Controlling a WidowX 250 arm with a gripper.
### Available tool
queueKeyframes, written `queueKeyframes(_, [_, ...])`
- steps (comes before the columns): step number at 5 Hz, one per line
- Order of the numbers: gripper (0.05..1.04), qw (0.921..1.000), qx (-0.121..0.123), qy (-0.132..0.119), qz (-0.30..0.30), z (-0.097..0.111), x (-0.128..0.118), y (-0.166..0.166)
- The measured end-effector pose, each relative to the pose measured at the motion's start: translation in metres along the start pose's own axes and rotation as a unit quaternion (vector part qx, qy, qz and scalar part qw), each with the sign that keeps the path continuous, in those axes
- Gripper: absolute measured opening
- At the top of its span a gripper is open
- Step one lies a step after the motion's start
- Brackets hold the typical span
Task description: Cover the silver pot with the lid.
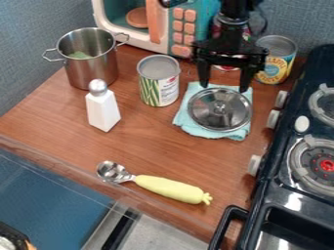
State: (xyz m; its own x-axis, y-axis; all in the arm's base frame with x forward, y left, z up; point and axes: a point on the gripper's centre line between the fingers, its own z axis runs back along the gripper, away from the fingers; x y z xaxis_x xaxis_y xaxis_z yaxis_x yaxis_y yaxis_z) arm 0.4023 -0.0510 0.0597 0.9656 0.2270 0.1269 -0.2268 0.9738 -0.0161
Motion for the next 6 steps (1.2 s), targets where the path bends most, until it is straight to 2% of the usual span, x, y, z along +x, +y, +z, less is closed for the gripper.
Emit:
queueKeyframes(2, [0.998,0.9999,0.008,0.003,-0.007,-0.009,-0.002,-0.005])
queueKeyframes(5, [0.998,0.9990,0.024,0.034,0.015,-0.028,-0.010,0.020])
queueKeyframes(6, [0.998,0.9987,0.019,0.037,0.030,-0.031,-0.009,0.025])
